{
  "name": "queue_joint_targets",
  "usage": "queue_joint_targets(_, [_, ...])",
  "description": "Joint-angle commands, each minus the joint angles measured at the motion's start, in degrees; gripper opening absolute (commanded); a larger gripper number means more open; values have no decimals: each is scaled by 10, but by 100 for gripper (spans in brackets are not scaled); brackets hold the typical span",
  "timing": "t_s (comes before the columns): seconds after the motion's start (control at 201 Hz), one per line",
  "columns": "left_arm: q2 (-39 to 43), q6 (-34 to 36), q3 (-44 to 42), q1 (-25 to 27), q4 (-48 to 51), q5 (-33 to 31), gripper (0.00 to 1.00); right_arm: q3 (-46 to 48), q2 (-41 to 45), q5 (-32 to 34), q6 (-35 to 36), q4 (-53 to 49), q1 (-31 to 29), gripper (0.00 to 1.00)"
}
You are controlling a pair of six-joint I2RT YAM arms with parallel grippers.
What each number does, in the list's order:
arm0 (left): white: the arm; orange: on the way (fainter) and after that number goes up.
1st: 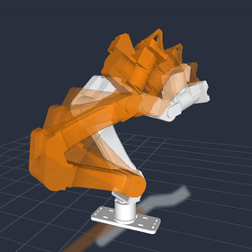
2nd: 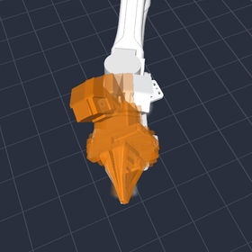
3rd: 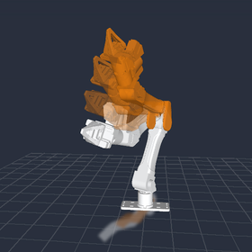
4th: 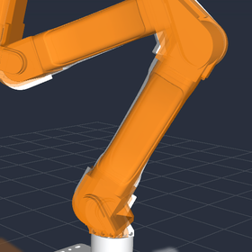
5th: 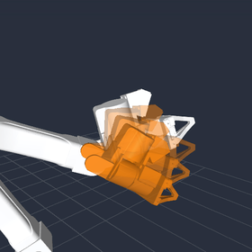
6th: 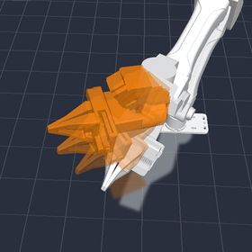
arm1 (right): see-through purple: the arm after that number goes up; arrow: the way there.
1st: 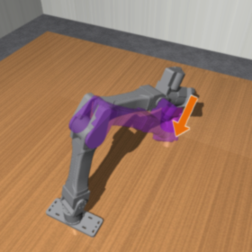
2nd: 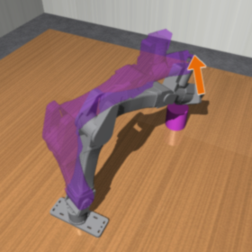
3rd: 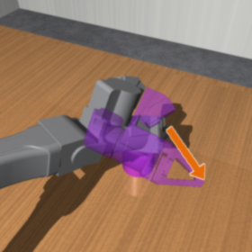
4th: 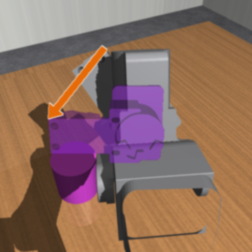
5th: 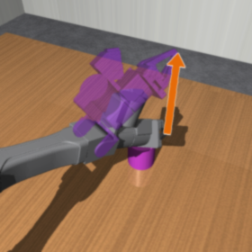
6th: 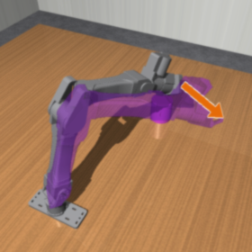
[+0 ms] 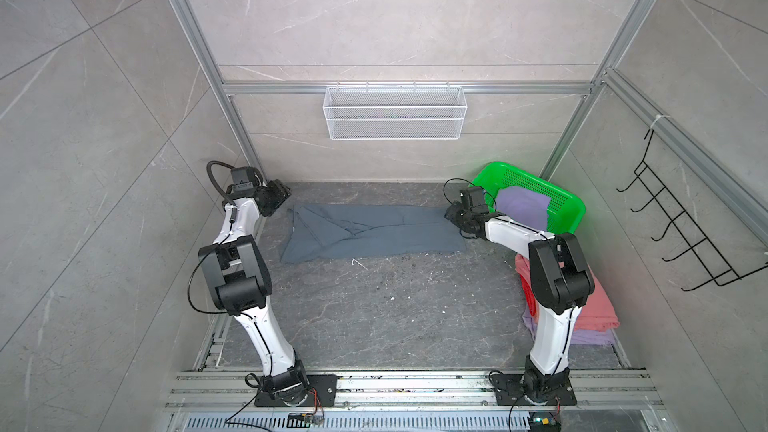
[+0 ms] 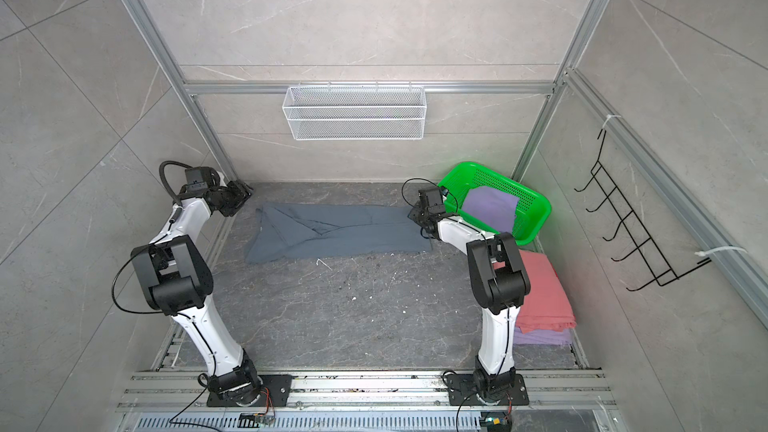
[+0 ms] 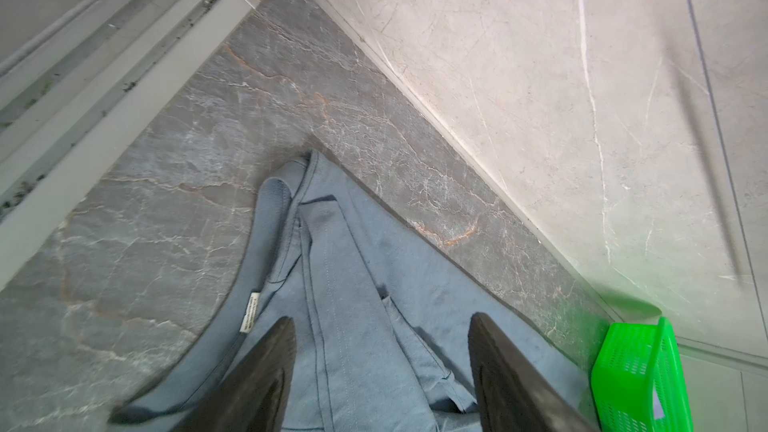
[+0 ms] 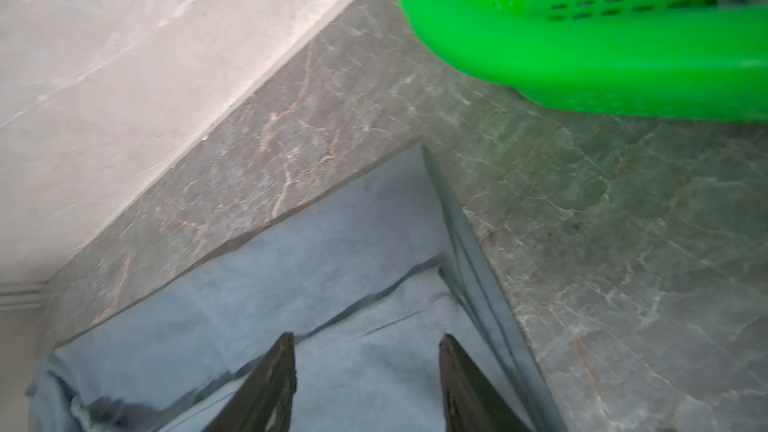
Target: Fold and stack the t-shirts
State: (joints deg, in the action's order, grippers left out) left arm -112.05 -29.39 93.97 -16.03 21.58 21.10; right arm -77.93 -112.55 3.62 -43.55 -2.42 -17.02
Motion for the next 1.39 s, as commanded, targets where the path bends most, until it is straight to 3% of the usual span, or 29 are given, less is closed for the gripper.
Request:
queue_joint_targets(0.0, [71,-16,-49,20,11,-16,70,-24,27,-5,42,-20,-20,57])
queue_joint_targets(0.075, [98,-25,-95,45,9,-26,77,-64,4,0,66,-39,-32,57])
queue_joint_targets(0.289, [120,-99,-224,128,-82,-65,84,-229,-126,-63,128,-112,-47,58])
queue_joint_targets(0.428, [72,-149,-245,149,-131,-58,86,-292,-190,-72,143,-142,-60,57])
queue_joint_targets(0.637, [12,-171,-239,156,-150,-75,87,-302,-226,-59,142,-183,-77,56])
queue_joint_targets(0.816, [-23,-166,-225,146,-138,-99,88,-255,-221,-39,144,-220,-93,54])
queue_joint_targets(0.926, [-56,-154,-204,124,-123,-92,88,-216,-207,-65,128,-239,-99,50])
queue_joint_targets(1.135, [-136,-94,-90,108,-73,-28,88,-23,-112,-95,86,-181,-148,48])
queue_joint_targets(1.254, [-186,-72,7,121,-44,26,88,91,-57,-119,34,-127,-207,48])
queue_joint_targets(1.389, [-229,-62,92,154,-33,48,88,147,-15,-120,-33,-94,-301,48])
